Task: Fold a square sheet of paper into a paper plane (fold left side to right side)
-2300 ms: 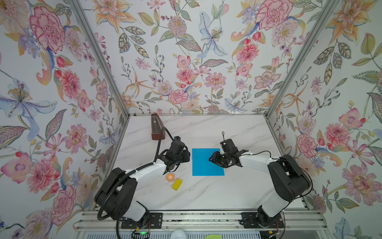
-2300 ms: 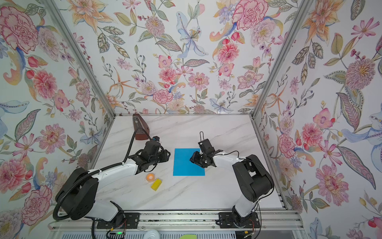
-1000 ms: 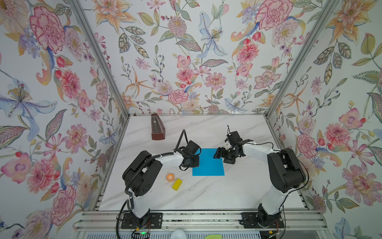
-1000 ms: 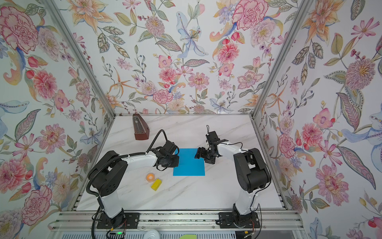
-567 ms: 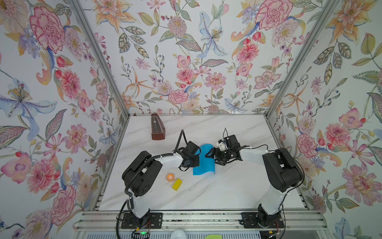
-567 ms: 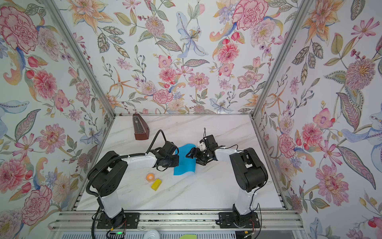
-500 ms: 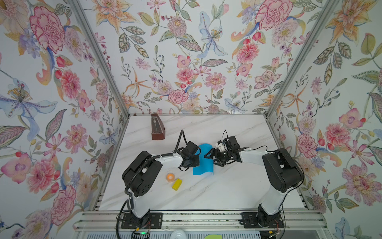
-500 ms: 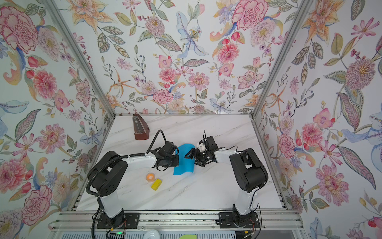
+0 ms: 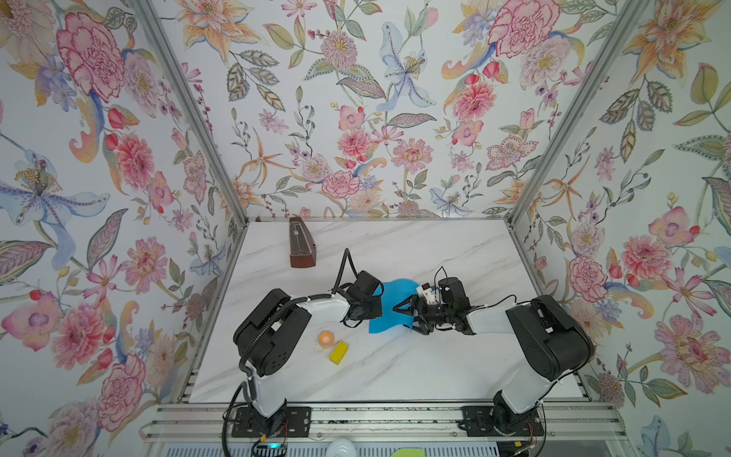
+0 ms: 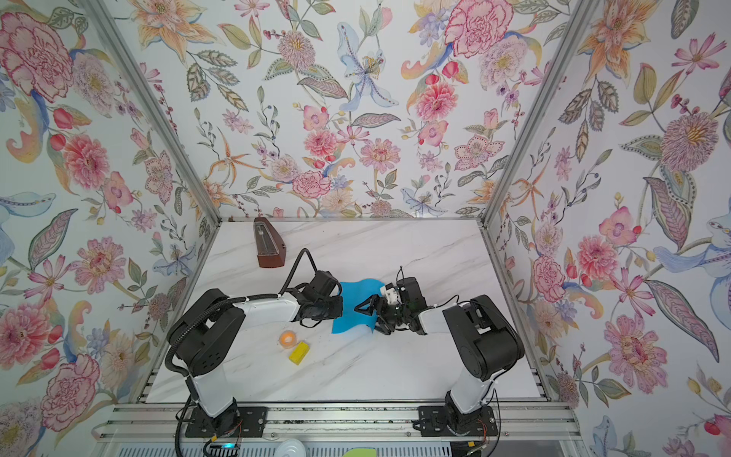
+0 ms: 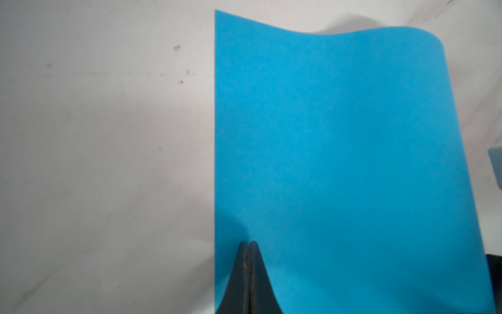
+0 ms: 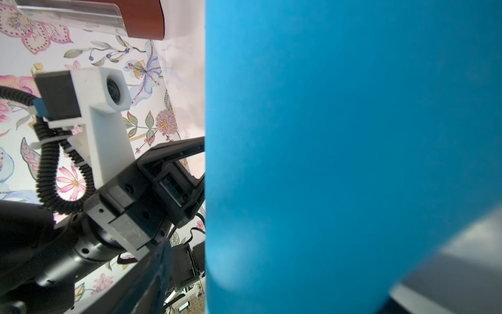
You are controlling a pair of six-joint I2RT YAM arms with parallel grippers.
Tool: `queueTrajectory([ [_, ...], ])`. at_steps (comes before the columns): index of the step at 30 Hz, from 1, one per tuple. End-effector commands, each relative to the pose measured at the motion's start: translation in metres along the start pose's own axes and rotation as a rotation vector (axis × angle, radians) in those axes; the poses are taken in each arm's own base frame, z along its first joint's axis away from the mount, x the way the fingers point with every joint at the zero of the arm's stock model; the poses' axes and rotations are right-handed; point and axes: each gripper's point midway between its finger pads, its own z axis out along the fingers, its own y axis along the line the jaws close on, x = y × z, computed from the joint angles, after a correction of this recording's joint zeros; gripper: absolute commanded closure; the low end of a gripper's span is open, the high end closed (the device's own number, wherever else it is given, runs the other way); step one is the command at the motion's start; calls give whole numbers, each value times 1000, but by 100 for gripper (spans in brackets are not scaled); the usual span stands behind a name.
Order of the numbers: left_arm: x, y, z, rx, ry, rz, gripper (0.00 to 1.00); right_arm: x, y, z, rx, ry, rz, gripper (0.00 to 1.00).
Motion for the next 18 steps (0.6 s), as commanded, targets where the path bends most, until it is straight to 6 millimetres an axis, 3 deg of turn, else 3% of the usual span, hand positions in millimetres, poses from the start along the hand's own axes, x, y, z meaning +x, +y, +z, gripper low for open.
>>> queueTrajectory([
  [1,38,39,13,-115,129,-24,100,-15,-41,-17,112,-64,92,14],
  [7,35,41,11,-121,126,-24,100,-34,-57,-36,134,-98,104,20],
  [18,32,40,9,-115,123,-14,100,-56,-63,-37,211,-83,48,56],
])
